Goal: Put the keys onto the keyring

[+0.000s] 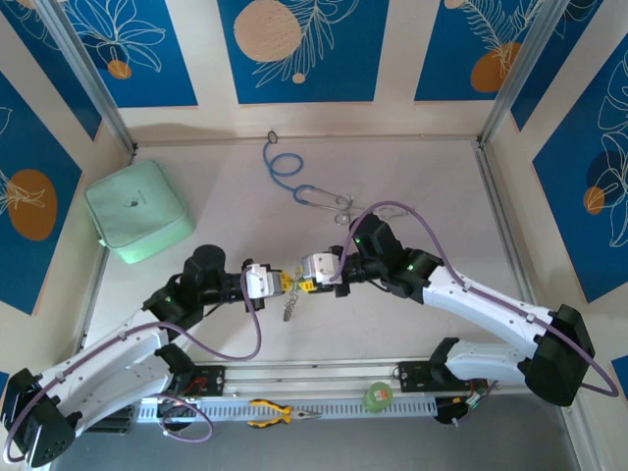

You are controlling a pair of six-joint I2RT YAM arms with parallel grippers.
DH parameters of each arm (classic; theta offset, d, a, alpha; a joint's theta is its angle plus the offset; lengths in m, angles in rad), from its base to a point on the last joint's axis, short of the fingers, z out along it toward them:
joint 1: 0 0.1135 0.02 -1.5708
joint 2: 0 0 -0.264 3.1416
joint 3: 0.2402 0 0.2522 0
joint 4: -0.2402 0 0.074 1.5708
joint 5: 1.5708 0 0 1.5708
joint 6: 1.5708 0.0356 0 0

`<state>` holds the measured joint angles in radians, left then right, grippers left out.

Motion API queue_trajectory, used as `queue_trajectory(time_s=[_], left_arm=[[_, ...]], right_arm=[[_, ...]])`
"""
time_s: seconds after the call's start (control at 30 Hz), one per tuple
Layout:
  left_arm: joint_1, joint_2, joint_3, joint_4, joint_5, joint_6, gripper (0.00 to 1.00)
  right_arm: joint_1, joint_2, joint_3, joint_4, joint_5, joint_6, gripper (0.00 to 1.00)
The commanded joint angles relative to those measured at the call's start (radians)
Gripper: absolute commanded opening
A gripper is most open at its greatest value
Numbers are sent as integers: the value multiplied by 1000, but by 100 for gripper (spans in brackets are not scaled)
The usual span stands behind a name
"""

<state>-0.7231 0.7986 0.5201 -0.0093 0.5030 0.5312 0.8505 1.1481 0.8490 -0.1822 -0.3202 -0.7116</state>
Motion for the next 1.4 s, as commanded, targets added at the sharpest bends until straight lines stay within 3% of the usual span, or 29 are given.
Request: queue_trajectory(time_s=[0.0, 0.2, 0.33, 0.57, 0.7, 0.8, 1.1, 1.37], left_arm=[[-4, -15, 44, 3, 11, 18, 0], [-6, -15, 46, 2, 14, 18, 0], [-6, -21, 45, -6, 13, 18, 0], [-6, -54, 24, 23, -8, -20, 0], [-6, -73, -36, 79, -24, -58, 22], [-7, -69, -65, 122, -19, -91, 25], [-6, -49, -88, 163, -5, -124, 24], [-6, -26, -92, 229, 37, -153, 14]], right_arm=[[12, 18, 34, -30, 3, -29, 26], [24, 41, 52, -43, 31, -42, 18], [25, 44, 56, -56, 34, -52, 0], [19, 38, 51, -42, -13, -17, 0], [11, 27, 26, 18, -62, 35, 0], [9, 27, 18, 42, -82, 58, 0], [8, 24, 1, 81, -111, 97, 0], [12, 35, -4, 102, -118, 116, 0]])
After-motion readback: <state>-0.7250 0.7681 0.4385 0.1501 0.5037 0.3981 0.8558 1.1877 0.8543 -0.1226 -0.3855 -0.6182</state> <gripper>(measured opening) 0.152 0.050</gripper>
